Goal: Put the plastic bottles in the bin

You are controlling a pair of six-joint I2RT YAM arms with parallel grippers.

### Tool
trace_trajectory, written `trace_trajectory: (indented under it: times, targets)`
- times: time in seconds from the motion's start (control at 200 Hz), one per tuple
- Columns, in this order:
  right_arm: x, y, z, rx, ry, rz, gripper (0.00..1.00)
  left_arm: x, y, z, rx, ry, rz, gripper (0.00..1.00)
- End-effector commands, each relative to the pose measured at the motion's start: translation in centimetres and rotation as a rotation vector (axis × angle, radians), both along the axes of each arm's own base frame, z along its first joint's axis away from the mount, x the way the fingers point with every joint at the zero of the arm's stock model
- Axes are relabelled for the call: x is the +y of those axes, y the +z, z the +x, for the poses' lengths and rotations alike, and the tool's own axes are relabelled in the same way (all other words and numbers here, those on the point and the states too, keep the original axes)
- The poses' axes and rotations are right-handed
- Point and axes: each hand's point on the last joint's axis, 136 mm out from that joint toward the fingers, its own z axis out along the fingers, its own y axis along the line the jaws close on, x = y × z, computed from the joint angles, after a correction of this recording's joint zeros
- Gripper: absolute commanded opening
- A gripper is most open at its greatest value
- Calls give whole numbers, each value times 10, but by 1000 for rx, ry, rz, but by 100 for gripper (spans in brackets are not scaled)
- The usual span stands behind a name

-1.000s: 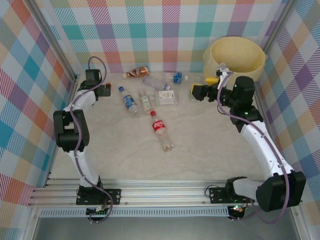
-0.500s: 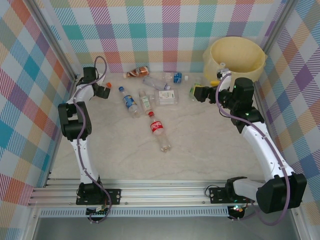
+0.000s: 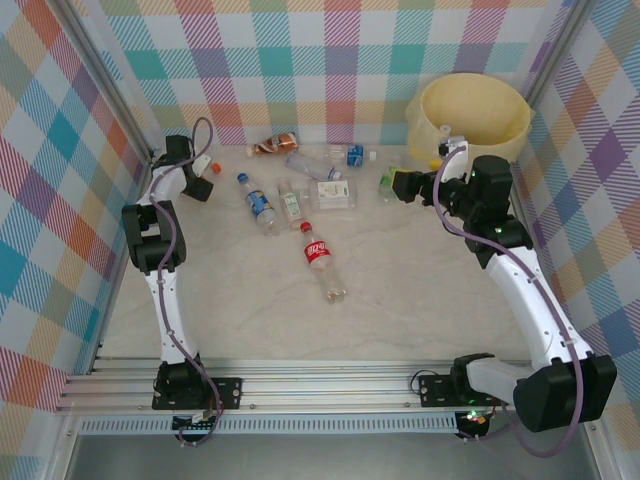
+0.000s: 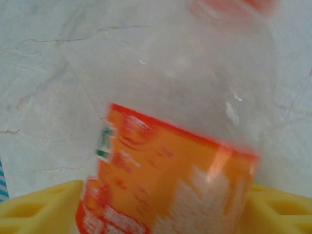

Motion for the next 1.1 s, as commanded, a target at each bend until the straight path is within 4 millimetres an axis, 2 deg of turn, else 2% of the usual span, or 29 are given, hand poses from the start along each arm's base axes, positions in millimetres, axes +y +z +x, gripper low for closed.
trace_trajectory:
  times: [0.0, 0.12, 0.265, 0.385, 0.48, 0.66, 0.79, 0.855, 0.88, 1.0, 1.1]
  targets:
    - [-1, 24, -2, -53, -6, 6, 100, 1, -16, -11, 59, 15, -26, 59]
    - [-1, 22, -1, -45, -11, 5, 100, -4, -3, -15, 45, 27, -66, 54]
    - [-5, 18, 1, -22, -35, 14, 100, -20, 27, -23, -25, 60, -173, 50]
    - [-7, 14, 2, 2, -62, 37, 100, -30, 57, -30, -150, 110, -254, 47]
    - [-6, 9, 3, 15, -62, 55, 100, -35, 74, -39, -218, 178, -292, 43]
    - [1, 2, 14, 6, -49, 158, 100, -65, 114, -53, -313, 246, -396, 41]
    - [14, 7, 16, -1, 16, 237, 100, -99, 144, -65, -386, 254, -578, 41]
    - [21, 8, 14, -1, 56, 250, 100, -118, 152, -79, -412, 258, -650, 41]
    - [24, 8, 13, -1, 71, 250, 100, -127, 161, -82, -442, 257, -700, 41]
    - [35, 4, 7, -14, 124, 260, 100, -165, 178, -108, -499, 248, -922, 40]
    - [43, -3, 6, 3, 146, 260, 100, -200, 191, -131, -503, 206, -1008, 40]
